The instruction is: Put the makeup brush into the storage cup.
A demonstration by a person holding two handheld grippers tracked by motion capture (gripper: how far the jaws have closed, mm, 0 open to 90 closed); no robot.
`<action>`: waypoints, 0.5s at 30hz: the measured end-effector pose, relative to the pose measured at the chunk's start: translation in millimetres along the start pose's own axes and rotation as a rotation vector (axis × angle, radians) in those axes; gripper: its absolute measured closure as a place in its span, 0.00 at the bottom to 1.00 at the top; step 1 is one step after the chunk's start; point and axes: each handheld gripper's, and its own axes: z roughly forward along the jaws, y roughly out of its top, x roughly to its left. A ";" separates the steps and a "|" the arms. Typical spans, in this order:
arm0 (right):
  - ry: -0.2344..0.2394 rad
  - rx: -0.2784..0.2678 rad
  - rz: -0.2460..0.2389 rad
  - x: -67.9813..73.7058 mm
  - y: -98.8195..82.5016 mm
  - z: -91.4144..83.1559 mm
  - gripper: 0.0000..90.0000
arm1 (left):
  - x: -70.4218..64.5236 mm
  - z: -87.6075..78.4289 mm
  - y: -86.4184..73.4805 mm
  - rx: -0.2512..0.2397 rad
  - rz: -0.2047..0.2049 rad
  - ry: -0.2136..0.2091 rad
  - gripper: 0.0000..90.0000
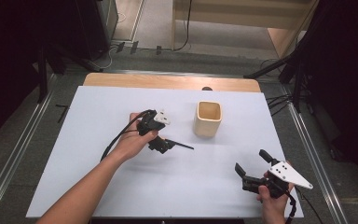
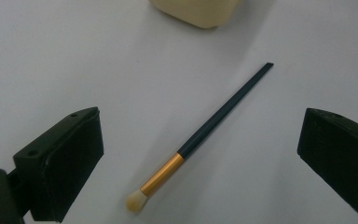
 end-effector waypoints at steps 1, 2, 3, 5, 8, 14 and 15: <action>0.001 0.001 -0.001 0.0 -0.1 0.2 0.00 | 0.5 0.7 0.6 0.011 0.005 -0.005 0.03; 0.001 0.002 0.000 0.2 -0.1 0.4 0.00 | 1.3 1.8 1.3 0.024 0.012 -0.018 0.04; 0.001 0.002 0.000 0.2 -0.1 0.4 0.00 | 1.5 3.0 1.9 0.039 0.016 -0.024 0.04; 0.002 0.004 -0.003 0.2 -0.3 0.8 0.00 | 2.6 5.3 3.5 0.082 0.043 -0.027 0.05; 0.005 0.009 -0.004 0.3 -0.8 1.6 0.00 | 2.4 9.2 5.7 0.123 0.051 -0.036 0.06; 0.006 0.017 -0.005 0.4 -1.5 2.7 0.00 | 5.5 14.1 10.2 0.170 0.051 -0.062 0.07; 0.008 0.019 -0.003 0.5 -1.7 3.1 0.00 | 5.5 15.3 10.6 0.180 0.055 -0.050 0.08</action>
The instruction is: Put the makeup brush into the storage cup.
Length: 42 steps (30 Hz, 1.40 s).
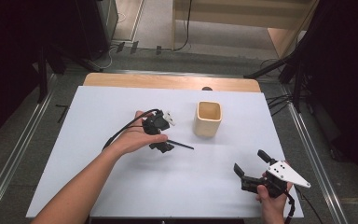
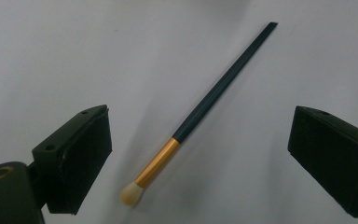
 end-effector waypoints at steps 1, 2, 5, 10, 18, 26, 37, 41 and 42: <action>0.000 0.000 0.000 0.0 0.0 0.0 0.00 | 0.8 1.3 1.0 0.018 0.004 0.005 0.08; 0.001 0.001 0.000 -0.1 -0.1 0.3 0.00 | 1.0 2.2 1.9 0.042 0.009 0.004 0.10; 0.003 0.004 0.000 0.3 -0.2 0.9 0.00 | 0.0 4.3 3.4 0.063 0.009 0.022 0.15; 0.006 0.008 -0.002 0.2 -0.5 1.8 0.00 | -0.9 5.8 4.8 0.073 0.000 0.029 0.25; 0.010 0.014 -0.003 0.3 -1.1 3.4 0.00 | 3.9 5.1 5.5 0.068 -0.016 0.047 0.50; 0.010 0.016 -0.006 0.9 -1.0 3.7 0.01 | 6.4 6.6 4.0 0.095 0.035 0.053 0.61; 0.015 0.023 -0.006 1.0 -1.5 4.7 0.00 | 4.0 13.1 10.6 0.153 0.085 0.020 0.68; 0.014 0.021 -0.002 -0.2 -1.7 4.7 0.01 | 3.7 14.3 11.7 0.165 0.078 0.007 0.71; 0.014 0.021 -0.001 -0.3 -1.7 4.8 0.01 | 3.7 14.9 11.9 0.174 0.076 0.006 0.72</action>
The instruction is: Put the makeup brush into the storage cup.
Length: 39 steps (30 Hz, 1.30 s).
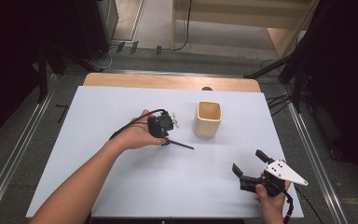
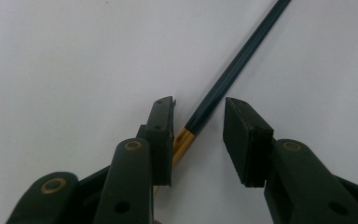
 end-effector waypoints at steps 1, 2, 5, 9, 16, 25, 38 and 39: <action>0.000 0.002 0.002 0.0 -0.1 0.3 0.01 | -0.2 2.0 -0.4 0.001 -0.004 -0.008 0.75; 0.000 0.002 0.002 0.0 -0.1 0.3 0.01 | -0.2 3.0 -0.6 0.009 0.000 -0.013 0.75; 0.001 0.001 -0.002 0.4 0.2 0.4 0.01 | -0.6 3.0 -0.2 0.012 0.002 -0.023 0.80; 0.000 0.004 -0.001 0.6 0.4 0.3 0.01 | -1.2 3.3 1.2 0.026 -0.004 -0.044 0.90; -0.023 0.018 0.007 0.0 0.2 0.6 0.03 | -0.4 3.2 0.4 0.017 0.000 -0.060 0.94; -0.039 0.027 0.029 -2.9 -1.5 -2.0 0.04 | 0.9 -11.7 -10.8 -0.132 -0.065 -0.096 0.94; -0.047 0.029 0.043 -1.3 -1.1 -5.7 0.07 | -10.4 -53.0 -30.8 -0.351 -0.099 -0.073 0.94; -0.048 0.029 0.042 -0.1 -0.7 -5.9 0.08 | -12.0 -53.7 -32.1 -0.358 -0.101 -0.069 0.94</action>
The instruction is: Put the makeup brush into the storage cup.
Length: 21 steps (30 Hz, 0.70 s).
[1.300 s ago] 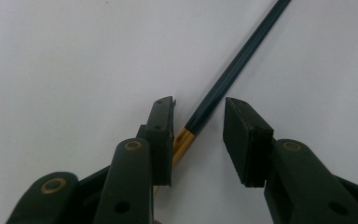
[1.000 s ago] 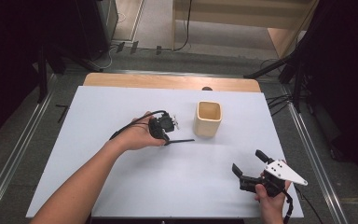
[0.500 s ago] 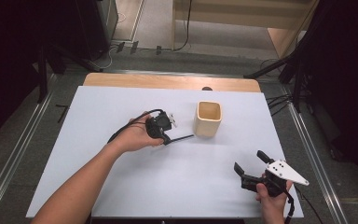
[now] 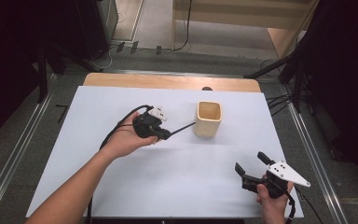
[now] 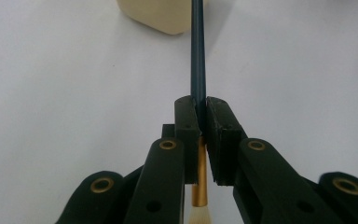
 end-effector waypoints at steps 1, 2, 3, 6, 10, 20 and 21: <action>-0.001 0.000 -0.003 1.0 0.5 -0.2 0.08 | -1.6 -1.2 -1.6 -0.007 0.003 0.003 0.94; 0.002 -0.002 -0.005 2.3 0.9 -0.4 0.08 | -3.6 -2.7 -3.7 -0.017 0.000 0.007 0.94; 0.007 -0.002 -0.008 4.4 1.7 -0.6 0.08 | -4.7 -4.1 -5.5 -0.028 -0.001 0.006 0.94; 0.015 -0.001 -0.017 9.0 3.8 -0.5 0.08 | -7.8 -8.2 -10.9 -0.062 -0.014 0.009 0.94; 0.017 -0.004 -0.023 12.2 6.7 0.4 0.09 | -12.5 -13.8 -19.4 -0.110 -0.031 0.018 0.94; 0.055 -0.009 -0.040 20.1 18.9 6.6 0.11 | -26.2 -28.5 -31.8 -0.221 -0.072 0.020 0.94; 0.054 -0.008 -0.041 21.4 20.2 7.7 0.13 | -27.4 -30.4 -33.4 -0.238 -0.079 0.016 0.94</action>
